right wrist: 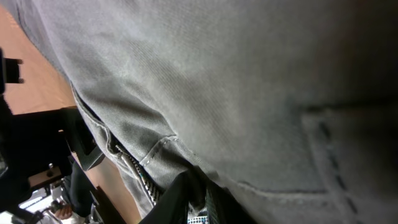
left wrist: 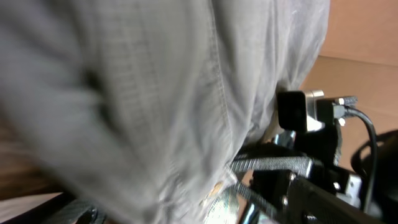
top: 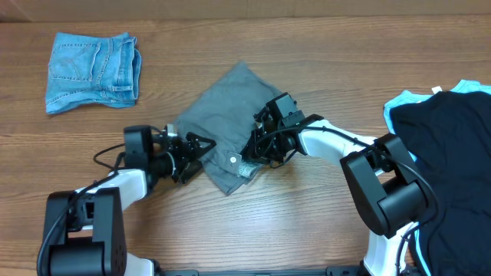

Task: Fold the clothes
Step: 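Lift the shorts with both grippers and fold toward the top, then carry the shorts with the left gripper toward the denim at top left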

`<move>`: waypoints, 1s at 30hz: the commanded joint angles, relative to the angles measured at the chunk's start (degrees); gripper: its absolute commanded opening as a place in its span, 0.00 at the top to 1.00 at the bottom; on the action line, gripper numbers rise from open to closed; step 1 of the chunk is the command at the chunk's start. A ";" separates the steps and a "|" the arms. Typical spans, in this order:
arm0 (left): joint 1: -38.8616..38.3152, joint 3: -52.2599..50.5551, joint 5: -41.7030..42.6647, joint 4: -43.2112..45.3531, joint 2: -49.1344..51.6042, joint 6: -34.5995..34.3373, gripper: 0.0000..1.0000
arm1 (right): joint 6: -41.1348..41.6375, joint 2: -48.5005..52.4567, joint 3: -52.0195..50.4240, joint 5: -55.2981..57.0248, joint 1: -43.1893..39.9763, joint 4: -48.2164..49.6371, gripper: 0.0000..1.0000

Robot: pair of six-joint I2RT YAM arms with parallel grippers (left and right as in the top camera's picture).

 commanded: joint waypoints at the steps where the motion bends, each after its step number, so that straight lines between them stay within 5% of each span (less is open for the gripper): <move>1: -5.01 -1.05 -19.89 -2.47 5.11 -5.49 0.02 | 2.12 1.57 -0.33 2.12 1.70 -0.63 0.86; 8: -7.34 3.91 -17.92 -1.16 15.41 -10.23 0.06 | 1.88 1.57 -0.33 2.23 1.68 -0.70 0.85; 11: -7.30 4.81 -15.52 3.52 18.95 -11.37 0.17 | 1.88 1.57 -0.33 2.23 1.68 -0.90 0.85; 15: -7.32 5.09 -15.56 6.91 19.52 -11.89 0.43 | 1.88 1.57 -0.33 2.23 1.68 -1.84 0.85; 18: -7.30 5.09 -14.40 8.68 19.54 -11.69 0.51 | 1.84 1.57 -0.33 2.25 1.68 -2.58 0.85; 20: -7.30 5.09 -13.22 10.12 19.54 -11.69 0.47 | 1.84 1.57 -0.33 2.25 1.68 -2.67 0.85; 23: -7.28 5.09 -8.92 11.32 19.54 -5.92 0.00 | 1.84 1.57 -0.33 2.27 1.68 -3.06 0.85; 30: -7.30 8.52 -4.63 2.38 19.56 8.52 0.00 | 1.64 1.57 -0.33 4.37 1.68 -4.72 0.85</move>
